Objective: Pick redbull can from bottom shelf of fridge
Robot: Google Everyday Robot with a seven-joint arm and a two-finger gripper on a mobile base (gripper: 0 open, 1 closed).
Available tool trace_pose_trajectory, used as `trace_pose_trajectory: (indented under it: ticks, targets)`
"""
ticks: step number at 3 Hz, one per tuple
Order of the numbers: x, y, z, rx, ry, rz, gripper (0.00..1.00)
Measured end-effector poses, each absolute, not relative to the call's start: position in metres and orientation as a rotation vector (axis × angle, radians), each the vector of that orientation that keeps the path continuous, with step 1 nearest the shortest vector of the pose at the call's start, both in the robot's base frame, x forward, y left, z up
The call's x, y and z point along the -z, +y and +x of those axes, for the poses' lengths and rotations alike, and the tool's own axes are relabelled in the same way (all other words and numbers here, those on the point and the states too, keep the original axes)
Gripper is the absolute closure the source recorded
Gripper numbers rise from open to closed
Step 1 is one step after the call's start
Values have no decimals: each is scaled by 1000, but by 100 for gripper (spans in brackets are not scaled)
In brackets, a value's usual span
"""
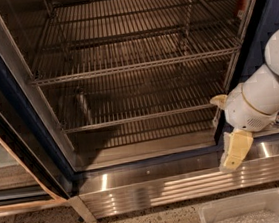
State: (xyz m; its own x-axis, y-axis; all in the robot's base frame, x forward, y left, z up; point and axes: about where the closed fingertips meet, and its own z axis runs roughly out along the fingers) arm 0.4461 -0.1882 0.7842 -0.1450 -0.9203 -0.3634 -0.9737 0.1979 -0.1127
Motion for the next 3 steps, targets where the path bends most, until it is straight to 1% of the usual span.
trace_pose_trajectory:
  ticks: [3]
  targets:
    - [-681, -208, 490, -215, 2038, -1733, 0]
